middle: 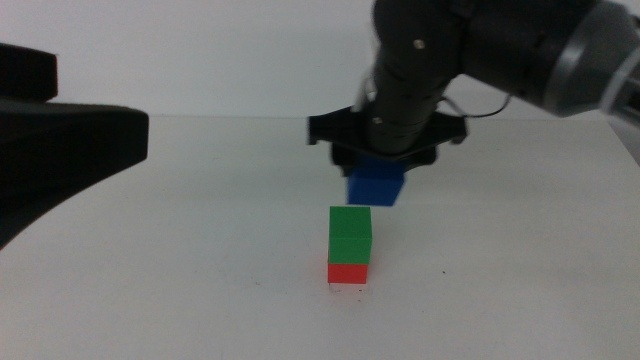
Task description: Stack red cubes first, then green, then blue cubes in a specific spot.
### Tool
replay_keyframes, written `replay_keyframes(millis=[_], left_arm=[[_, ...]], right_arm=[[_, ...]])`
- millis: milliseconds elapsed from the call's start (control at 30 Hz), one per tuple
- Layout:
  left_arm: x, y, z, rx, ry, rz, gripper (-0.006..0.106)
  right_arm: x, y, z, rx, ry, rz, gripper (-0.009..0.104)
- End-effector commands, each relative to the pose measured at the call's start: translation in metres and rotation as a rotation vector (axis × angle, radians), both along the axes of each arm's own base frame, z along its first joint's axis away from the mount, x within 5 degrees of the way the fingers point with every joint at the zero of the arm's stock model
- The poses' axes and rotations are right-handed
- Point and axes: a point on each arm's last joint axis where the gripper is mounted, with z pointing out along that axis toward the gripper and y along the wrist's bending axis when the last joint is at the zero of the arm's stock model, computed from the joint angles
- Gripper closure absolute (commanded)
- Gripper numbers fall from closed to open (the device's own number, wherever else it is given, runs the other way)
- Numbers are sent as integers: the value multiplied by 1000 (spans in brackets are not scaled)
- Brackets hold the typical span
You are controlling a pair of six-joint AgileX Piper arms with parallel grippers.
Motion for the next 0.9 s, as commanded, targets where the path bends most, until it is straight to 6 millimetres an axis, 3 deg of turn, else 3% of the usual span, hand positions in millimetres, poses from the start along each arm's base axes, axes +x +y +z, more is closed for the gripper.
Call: replay_keyframes(millis=[0, 167, 700, 867], left_arm=[[1, 0, 2, -19, -22, 5, 7], [1, 0, 3, -26, -29, 6, 7], [1, 0, 3, -28, -31, 6, 7], [1, 0, 4, -31, -34, 6, 7]], right_arm=[[1, 7, -2, 18, 15, -26, 93], [8, 23, -16, 0, 21, -15, 93], [19, 31, -49, -76, 54, -23, 93], [20, 32, -55, -86, 64, -22, 85]])
